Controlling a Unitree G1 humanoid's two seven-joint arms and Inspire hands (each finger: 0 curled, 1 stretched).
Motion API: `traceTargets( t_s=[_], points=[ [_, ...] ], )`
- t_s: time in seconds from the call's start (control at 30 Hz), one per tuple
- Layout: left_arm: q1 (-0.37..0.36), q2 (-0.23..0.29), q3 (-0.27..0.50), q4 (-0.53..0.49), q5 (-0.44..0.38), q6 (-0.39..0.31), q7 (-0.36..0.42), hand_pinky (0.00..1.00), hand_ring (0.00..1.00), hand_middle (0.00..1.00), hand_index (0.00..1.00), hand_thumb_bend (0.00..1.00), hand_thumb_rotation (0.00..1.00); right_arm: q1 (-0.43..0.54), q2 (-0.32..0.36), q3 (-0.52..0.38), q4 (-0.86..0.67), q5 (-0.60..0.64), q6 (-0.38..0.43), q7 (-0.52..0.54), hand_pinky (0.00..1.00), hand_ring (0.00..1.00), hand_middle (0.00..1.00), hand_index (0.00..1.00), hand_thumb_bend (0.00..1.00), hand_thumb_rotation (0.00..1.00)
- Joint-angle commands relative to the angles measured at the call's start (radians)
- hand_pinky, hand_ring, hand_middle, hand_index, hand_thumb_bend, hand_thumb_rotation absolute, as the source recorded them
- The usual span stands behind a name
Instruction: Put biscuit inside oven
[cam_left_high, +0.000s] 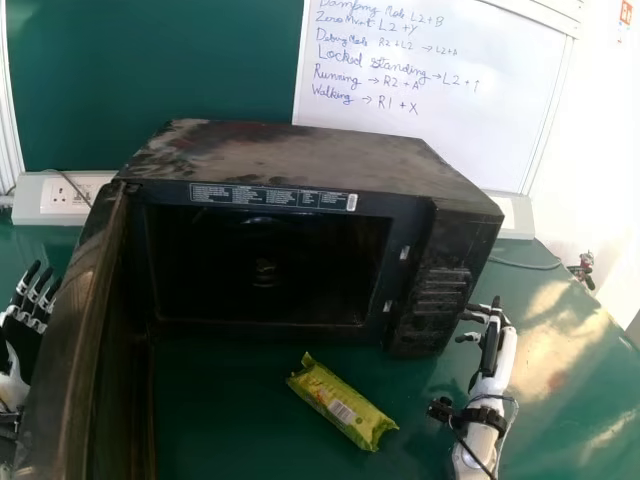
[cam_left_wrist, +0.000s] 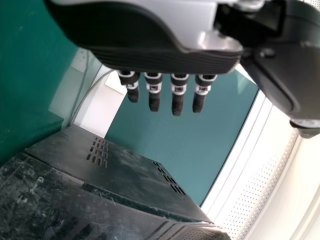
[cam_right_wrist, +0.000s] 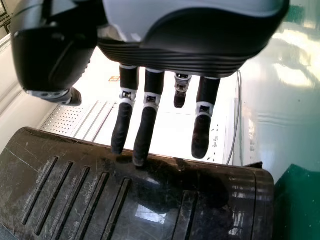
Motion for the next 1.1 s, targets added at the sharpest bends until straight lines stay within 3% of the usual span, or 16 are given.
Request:
traceTargets(
  t_s=[0.0, 0.77, 1.07],
  points=[
    [0.033, -0.045, -0.001, 0.033, -0.009, -0.002, 0.0, 0.0, 0.71, 0.82, 0.97, 0.0, 0.0, 0.063, 0.008, 0.014, 0.041, -0.03, -0.015, -0.003, 0.27, 0.32, 0.42, 0.46, 0.64, 0.74],
    [0.042, -0.049, -0.003, 0.017, -0.009, 0.001, 0.01, 0.0, 0.72, 0.81, 0.96, 0.0, 0.0, 0.069, 0.005, 0.019, 0.033, -0.032, -0.028, 0.001, 0.28, 0.33, 0.42, 0.46, 0.64, 0.74],
    [0.041, -0.045, -0.002, 0.023, -0.008, -0.004, 0.004, 0.0, 0.72, 0.81, 0.97, 0.0, 0.0, 0.066, 0.012, -0.011, 0.067, 0.088, -0.136, 0.25, 0.28, 0.34, 0.42, 0.49, 0.7, 0.75]
  ],
)
